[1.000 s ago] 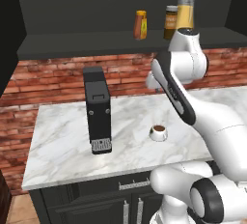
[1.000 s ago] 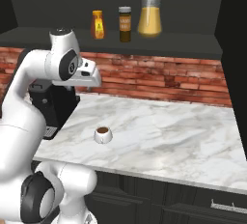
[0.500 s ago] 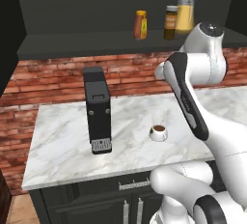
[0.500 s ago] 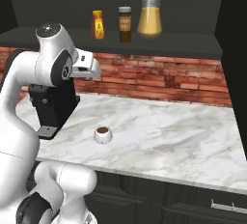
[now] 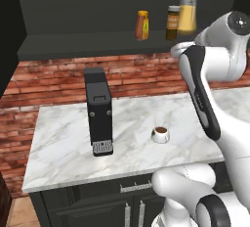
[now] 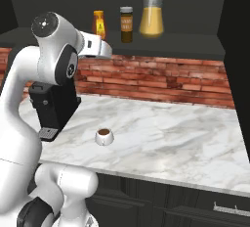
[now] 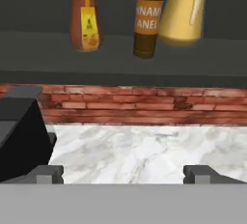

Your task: Pick the cinnamon and honey bottle from the cabinet and place them next to the mug.

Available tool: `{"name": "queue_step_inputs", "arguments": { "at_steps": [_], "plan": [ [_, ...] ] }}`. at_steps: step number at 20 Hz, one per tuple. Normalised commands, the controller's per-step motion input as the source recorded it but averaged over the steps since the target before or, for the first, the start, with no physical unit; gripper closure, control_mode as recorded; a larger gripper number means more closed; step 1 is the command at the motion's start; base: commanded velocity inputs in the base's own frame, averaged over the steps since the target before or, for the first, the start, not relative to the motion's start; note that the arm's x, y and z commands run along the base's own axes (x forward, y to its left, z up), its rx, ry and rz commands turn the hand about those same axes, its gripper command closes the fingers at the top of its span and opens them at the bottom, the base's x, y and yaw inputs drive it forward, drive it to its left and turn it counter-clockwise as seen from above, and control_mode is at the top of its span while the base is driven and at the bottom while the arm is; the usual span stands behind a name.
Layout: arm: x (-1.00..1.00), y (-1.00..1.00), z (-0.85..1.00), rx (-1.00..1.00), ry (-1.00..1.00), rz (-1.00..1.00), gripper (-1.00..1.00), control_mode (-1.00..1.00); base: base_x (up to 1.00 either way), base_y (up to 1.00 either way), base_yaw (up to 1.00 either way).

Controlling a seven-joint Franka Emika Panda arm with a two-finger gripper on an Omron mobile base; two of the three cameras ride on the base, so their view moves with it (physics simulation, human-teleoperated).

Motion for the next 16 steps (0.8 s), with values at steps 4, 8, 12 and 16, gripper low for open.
{"name": "queue_step_inputs", "arguments": {
  "at_steps": [4,8,12,16],
  "plan": [
    [0.44,-0.48,0.86,0.00,-0.23,-0.11,-1.00,-1.00,0.00,0.00,0.00],
    [0.72,-0.17,0.54,0.04,-0.03,-0.15,-1.00,-1.00,0.00,0.00,0.00],
    [0.31,0.00,0.31,0.10,0.00,-0.07,-1.00,-1.00,0.00,0.00,0.00],
    [0.00,0.00,-0.03,0.12,0.06,0.00,-1.00,-1.00,0.00,0.00,0.00]
  ]
}}
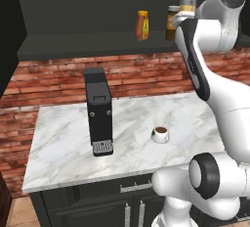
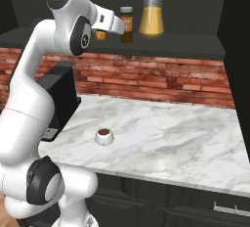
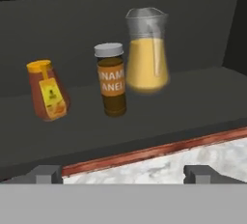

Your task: Pick the cinnamon and honey bottle from the cabinet and place them next to the mug.

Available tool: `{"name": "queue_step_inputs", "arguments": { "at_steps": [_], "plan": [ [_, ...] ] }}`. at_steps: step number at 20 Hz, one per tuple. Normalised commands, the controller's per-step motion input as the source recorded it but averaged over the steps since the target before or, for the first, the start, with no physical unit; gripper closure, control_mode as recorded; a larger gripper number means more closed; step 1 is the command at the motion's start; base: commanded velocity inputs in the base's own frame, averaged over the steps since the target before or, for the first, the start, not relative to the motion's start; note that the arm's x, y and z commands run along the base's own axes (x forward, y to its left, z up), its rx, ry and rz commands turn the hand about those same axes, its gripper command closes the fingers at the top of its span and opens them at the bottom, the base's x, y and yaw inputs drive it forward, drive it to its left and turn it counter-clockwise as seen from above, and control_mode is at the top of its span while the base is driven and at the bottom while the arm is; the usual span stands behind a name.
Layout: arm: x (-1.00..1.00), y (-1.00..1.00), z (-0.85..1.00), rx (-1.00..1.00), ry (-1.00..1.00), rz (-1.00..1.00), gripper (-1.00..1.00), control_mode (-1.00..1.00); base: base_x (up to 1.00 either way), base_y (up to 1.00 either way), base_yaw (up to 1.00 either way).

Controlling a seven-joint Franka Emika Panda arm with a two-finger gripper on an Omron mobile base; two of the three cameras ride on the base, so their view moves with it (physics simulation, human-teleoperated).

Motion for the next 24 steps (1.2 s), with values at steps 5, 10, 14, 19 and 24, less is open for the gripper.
{"name": "queue_step_inputs", "arguments": {
  "at_steps": [5,10,14,19,24],
  "plan": [
    [-0.01,0.00,-0.18,0.14,0.00,0.13,-1.00,-1.00,0.00,0.00,0.00],
    [0.03,0.00,-0.11,0.01,-0.07,0.07,-1.00,-1.00,0.00,0.00,0.00],
    [0.09,0.00,-0.01,-0.02,-0.05,0.00,-1.00,-1.00,0.00,0.00,0.00],
    [0.32,0.00,0.00,-0.04,0.03,0.00,-1.00,-1.00,0.00,0.00,0.00],
    [0.62,-0.01,0.00,-0.04,0.19,0.00,-1.00,-1.00,0.00,0.00,0.00]
  ]
}}
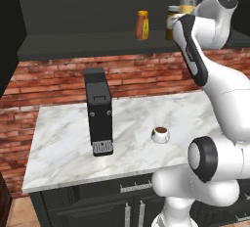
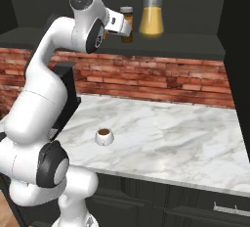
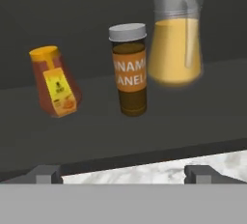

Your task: Pick the cinnamon and honey bottle from the cabinet and place them next to the mug.

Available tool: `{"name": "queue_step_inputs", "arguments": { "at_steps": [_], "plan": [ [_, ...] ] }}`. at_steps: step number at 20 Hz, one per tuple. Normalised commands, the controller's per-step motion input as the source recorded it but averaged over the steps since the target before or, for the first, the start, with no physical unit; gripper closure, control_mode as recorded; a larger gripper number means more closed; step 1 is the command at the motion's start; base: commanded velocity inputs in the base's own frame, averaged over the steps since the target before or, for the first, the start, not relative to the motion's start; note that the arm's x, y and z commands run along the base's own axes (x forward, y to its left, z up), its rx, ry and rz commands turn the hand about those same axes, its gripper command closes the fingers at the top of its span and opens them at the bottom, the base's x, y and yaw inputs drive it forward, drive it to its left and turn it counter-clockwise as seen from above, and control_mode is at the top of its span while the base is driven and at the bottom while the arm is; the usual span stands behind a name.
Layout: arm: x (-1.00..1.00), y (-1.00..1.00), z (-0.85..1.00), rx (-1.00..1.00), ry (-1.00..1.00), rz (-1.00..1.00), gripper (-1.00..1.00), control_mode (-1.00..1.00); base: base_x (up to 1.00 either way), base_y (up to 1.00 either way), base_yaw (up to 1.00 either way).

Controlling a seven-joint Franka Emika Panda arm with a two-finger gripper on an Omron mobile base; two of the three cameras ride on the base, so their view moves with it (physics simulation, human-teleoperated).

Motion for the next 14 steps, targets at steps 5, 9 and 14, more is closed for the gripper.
{"name": "queue_step_inputs", "arguments": {
  "at_steps": [5,9,14],
  "plan": [
    [0.44,-0.02,0.00,-0.03,0.18,0.00,-1.00,-1.00,0.00,0.00,0.00],
    [0.01,-0.03,-0.02,0.00,-0.02,0.00,-1.00,-1.00,0.00,0.00,0.00],
    [0.00,0.00,-0.18,-0.01,-0.17,0.00,-1.00,-1.00,0.00,0.00,0.00]
  ]
}}
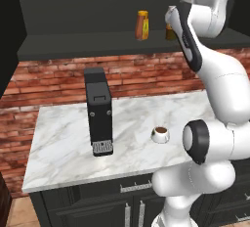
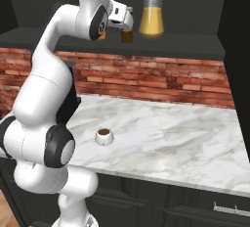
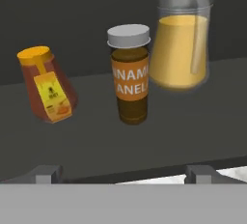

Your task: Pick the cinnamon and honey bottle from the cabinet and place them next to the mug.

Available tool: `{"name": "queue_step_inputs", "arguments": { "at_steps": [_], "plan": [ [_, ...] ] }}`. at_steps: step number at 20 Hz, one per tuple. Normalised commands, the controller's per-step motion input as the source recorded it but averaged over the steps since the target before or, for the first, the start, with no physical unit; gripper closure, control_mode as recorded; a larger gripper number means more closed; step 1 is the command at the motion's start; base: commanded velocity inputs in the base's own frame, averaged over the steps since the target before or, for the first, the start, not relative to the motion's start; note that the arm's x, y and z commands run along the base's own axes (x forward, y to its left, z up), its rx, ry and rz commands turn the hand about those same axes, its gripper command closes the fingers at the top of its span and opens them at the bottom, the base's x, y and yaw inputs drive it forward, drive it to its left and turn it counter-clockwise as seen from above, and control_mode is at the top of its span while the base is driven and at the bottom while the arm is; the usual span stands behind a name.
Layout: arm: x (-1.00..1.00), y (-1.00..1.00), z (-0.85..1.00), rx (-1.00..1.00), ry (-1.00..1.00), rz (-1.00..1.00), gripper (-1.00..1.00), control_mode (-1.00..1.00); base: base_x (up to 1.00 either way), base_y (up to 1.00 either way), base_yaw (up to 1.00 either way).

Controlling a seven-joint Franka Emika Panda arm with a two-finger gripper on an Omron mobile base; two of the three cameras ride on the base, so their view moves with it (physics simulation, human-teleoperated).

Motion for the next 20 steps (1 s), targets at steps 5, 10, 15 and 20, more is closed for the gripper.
{"name": "queue_step_inputs", "arguments": {
  "at_steps": [5,10,15,20],
  "plan": [
    [0.00,-0.01,-0.15,0.00,-0.12,0.00,-1.00,-1.00,0.00,0.00,0.00],
    [0.03,-0.06,-0.02,0.00,-0.01,0.00,-1.00,-1.00,0.00,0.00,0.00],
    [0.00,-0.18,0.00,0.00,0.00,0.00,-1.00,-1.00,0.00,0.00,0.00],
    [0.05,-0.15,0.00,0.00,0.00,0.00,-1.00,-1.00,0.00,0.00,0.00]
  ]
}}
